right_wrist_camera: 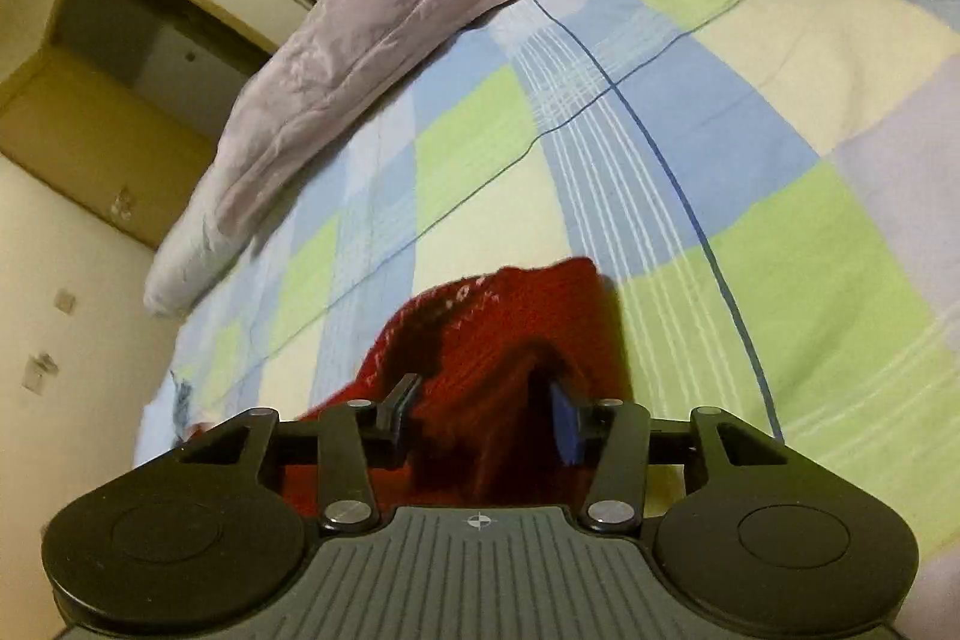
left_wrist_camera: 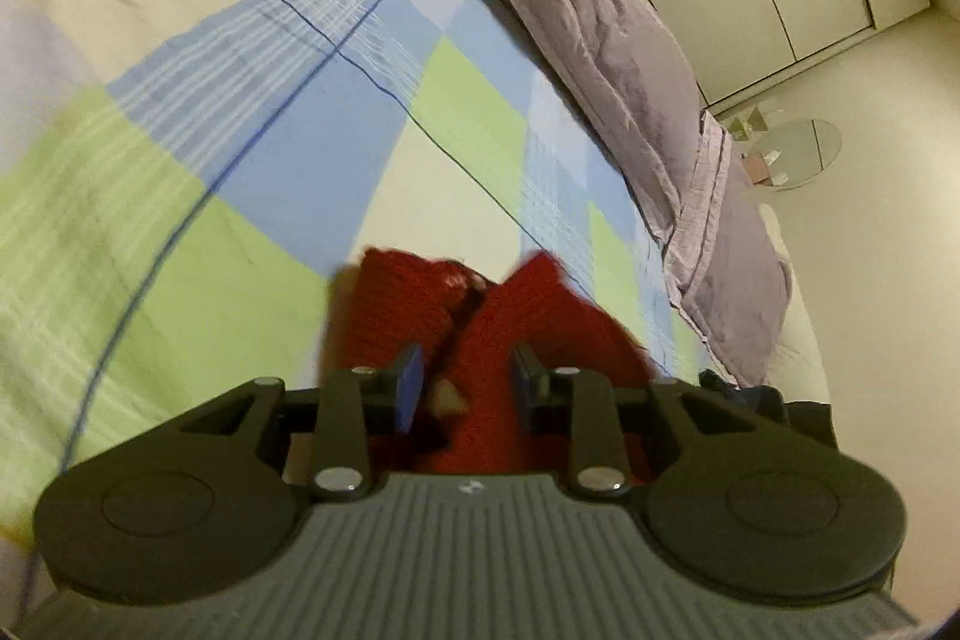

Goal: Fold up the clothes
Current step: 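Lift the hem with both grippers and fold it toward the collar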

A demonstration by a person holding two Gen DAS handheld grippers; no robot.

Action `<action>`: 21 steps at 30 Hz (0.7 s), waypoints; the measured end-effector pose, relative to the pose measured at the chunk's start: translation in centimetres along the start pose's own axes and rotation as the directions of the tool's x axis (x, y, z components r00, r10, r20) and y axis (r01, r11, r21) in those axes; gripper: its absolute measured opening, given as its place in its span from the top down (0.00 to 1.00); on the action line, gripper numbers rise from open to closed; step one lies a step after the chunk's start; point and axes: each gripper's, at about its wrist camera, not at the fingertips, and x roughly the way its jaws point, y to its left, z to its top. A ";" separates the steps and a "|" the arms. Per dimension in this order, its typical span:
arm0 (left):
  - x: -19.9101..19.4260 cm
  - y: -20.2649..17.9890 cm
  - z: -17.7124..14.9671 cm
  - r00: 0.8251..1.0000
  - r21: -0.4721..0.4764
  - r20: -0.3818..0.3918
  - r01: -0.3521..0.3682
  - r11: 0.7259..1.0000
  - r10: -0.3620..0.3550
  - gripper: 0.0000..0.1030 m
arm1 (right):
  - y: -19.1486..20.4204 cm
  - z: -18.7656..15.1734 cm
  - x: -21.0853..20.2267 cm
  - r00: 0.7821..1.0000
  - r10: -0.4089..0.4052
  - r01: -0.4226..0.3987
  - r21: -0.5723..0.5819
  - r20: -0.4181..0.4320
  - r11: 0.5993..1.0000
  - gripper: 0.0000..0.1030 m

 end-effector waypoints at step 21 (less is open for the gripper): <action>3.7 -2.5 -1.2 1.000 0.241 -0.007 -0.012 0.970 0.014 0.61 | -4.8 0.2 -4.3 0.940 0.264 -0.253 -0.080 0.215 0.964 0.53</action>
